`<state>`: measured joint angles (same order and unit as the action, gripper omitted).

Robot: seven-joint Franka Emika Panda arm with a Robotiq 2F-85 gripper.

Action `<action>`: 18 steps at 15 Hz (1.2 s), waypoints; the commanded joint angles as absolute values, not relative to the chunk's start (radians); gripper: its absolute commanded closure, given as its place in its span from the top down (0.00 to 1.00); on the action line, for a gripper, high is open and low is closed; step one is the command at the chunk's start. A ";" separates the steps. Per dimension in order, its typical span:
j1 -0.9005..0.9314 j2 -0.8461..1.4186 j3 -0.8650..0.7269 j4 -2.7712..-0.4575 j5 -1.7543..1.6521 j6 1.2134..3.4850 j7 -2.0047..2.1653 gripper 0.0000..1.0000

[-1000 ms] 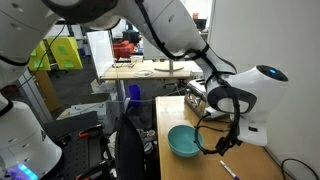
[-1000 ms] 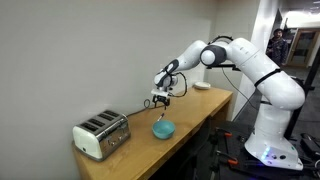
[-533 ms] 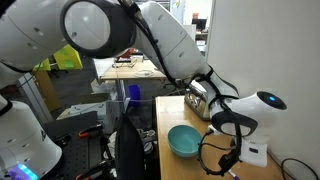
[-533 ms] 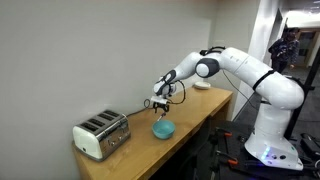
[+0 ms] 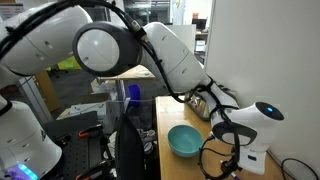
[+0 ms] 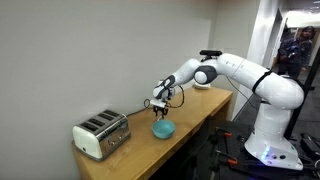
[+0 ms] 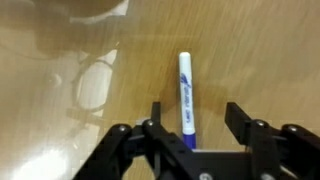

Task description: Put the blue pen inside the blue bowl

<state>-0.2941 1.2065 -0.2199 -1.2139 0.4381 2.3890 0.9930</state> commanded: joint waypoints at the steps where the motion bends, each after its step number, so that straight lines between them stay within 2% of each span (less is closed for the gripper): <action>1: -0.299 1.245 -0.226 -1.148 0.423 2.371 1.047 0.40; 6: -0.300 1.252 -0.230 -1.123 0.409 2.356 1.063 0.02; 8: -0.300 1.248 -0.231 -1.124 0.405 2.353 1.066 0.00; 9: -0.294 1.239 -0.236 -1.134 0.403 2.360 1.071 0.03; 13: -0.252 1.167 -0.270 -1.210 0.415 2.390 1.066 0.03; 18: -0.185 1.027 -0.304 -1.362 0.418 2.407 1.037 0.03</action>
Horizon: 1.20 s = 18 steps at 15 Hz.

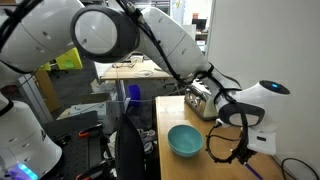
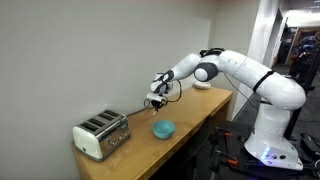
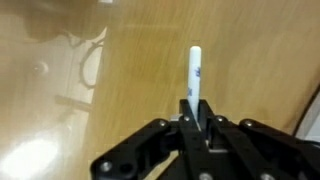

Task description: Put the blue pen inside the blue bowl

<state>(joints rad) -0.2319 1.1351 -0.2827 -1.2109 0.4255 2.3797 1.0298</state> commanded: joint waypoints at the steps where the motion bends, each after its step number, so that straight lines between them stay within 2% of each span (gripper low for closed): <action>1: -0.172 0.995 -0.306 -1.400 0.417 2.407 1.026 0.03; 8: -0.084 0.780 -0.278 -1.718 0.390 2.496 1.026 0.03; 18: 0.053 0.598 -0.257 -2.040 0.365 2.620 1.055 0.03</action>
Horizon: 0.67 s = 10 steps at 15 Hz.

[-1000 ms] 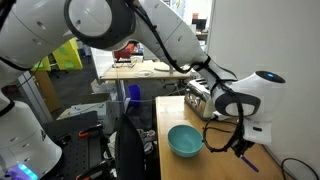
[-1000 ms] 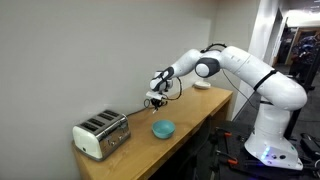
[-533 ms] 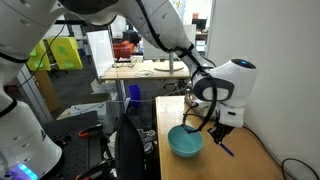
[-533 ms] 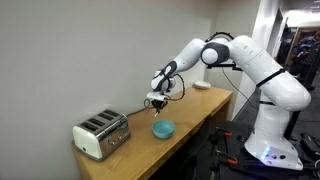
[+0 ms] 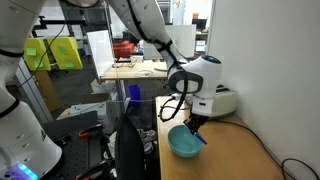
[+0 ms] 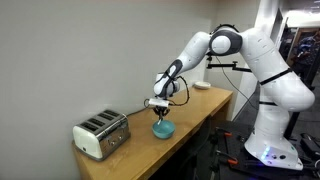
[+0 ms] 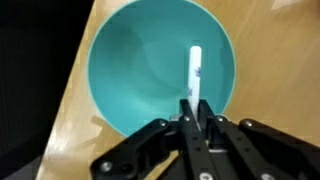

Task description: Put the blue pen inside the blue bowl

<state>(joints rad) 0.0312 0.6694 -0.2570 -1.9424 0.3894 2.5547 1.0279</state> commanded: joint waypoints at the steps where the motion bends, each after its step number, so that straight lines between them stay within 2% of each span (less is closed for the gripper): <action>1: 0.059 0.583 -0.254 -2.059 0.369 2.629 1.057 0.03; 6: 0.077 0.523 -0.251 -2.145 0.358 2.662 1.056 0.03; 7: 0.075 0.515 -0.245 -2.152 0.357 2.652 1.051 0.38; 9: 0.071 0.504 -0.234 -2.160 0.353 2.650 1.038 0.44; 10: 0.068 0.498 -0.229 -2.160 0.349 2.645 1.030 0.52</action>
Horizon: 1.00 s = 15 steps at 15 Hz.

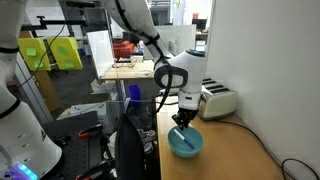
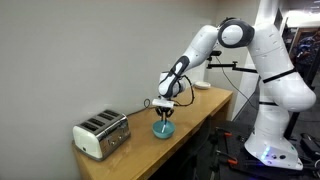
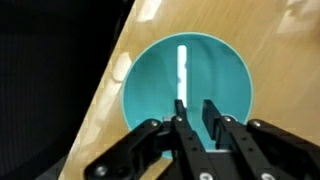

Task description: Put the blue pen inside the blue bowl

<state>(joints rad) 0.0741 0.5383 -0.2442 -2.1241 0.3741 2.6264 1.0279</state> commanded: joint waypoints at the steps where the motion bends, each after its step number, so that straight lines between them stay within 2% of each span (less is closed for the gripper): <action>1: 0.069 0.493 -0.229 -2.161 0.345 2.645 1.031 0.59; 5: 0.122 0.449 -0.303 -2.176 0.218 2.628 1.104 0.89; 7: 0.143 0.429 -0.343 -2.183 0.110 2.640 1.122 1.00; 15: 0.089 0.313 -0.290 -2.246 -0.001 2.586 0.972 1.00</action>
